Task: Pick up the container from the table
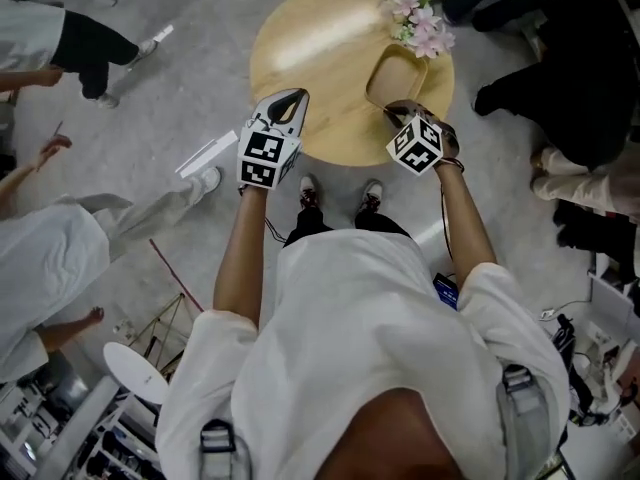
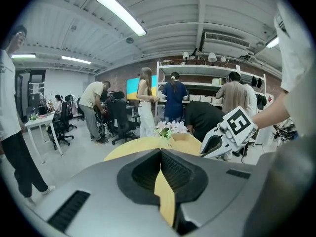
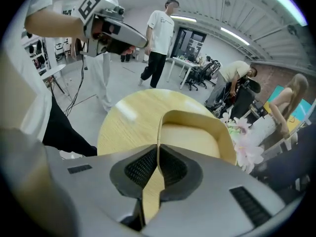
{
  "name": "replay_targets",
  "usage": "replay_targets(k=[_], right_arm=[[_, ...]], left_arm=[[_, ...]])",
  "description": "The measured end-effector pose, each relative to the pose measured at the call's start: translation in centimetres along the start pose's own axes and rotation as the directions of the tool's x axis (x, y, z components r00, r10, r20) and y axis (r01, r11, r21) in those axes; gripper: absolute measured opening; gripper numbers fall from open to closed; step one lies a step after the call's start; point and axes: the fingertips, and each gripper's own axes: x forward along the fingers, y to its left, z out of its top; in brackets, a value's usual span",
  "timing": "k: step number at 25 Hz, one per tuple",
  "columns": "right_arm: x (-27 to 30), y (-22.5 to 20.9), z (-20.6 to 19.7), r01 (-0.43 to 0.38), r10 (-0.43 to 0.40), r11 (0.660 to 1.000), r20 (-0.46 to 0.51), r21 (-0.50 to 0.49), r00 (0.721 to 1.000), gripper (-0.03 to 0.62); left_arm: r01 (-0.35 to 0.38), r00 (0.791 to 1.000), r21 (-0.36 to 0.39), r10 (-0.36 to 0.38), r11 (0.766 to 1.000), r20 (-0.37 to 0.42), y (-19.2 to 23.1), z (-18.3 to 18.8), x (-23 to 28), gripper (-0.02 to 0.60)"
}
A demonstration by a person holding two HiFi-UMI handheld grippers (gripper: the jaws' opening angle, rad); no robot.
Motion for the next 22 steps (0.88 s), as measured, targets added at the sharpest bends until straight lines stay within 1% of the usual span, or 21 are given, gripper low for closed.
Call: replay_targets(k=[2, 5, 8, 10, 13, 16, 22], right_arm=[[-2.1, -1.3, 1.2, 0.044, -0.044, 0.999, 0.032, 0.011, 0.999, 0.026], [-5.5, -3.3, 2.8, 0.122, -0.125, 0.992, 0.080, 0.035, 0.989, 0.026], [-9.0, -4.8, 3.8, 0.185, -0.191, 0.981, 0.123, 0.065, 0.974, 0.026], [-11.2, -6.0, 4.4, 0.227, -0.239, 0.969, 0.152, 0.094, 0.959, 0.026], [-14.6, -7.8, 5.4, 0.289, -0.315, 0.945, 0.195, 0.151, 0.929, 0.026], [-18.1, -9.5, 6.4, 0.337, -0.383, 0.917, 0.238, 0.212, 0.893, 0.026], [-24.7, -11.9, 8.3, 0.392, -0.488, 0.865, 0.345, 0.313, 0.802, 0.026]], left_arm=[[0.001, 1.000, 0.019, -0.001, 1.000, 0.028, 0.1, 1.7, 0.1, 0.015], [0.016, 0.998, 0.054, -0.019, 0.998, 0.066, -0.3, 3.9, 0.3, 0.015], [0.015, 0.995, 0.089, -0.024, 0.996, 0.096, -0.7, 5.9, 0.1, 0.015], [0.012, 0.992, 0.116, -0.027, 0.993, 0.123, -0.9, 7.5, 0.0, 0.015], [0.012, 0.982, 0.146, -0.038, 0.989, 0.183, -0.8, 10.4, -0.5, 0.015], [0.007, 0.969, 0.168, -0.048, 0.986, 0.242, -1.0, 13.5, -1.2, 0.015], [-0.008, 0.932, 0.231, -0.077, 0.973, 0.355, -2.8, 19.3, -2.9, 0.015]])
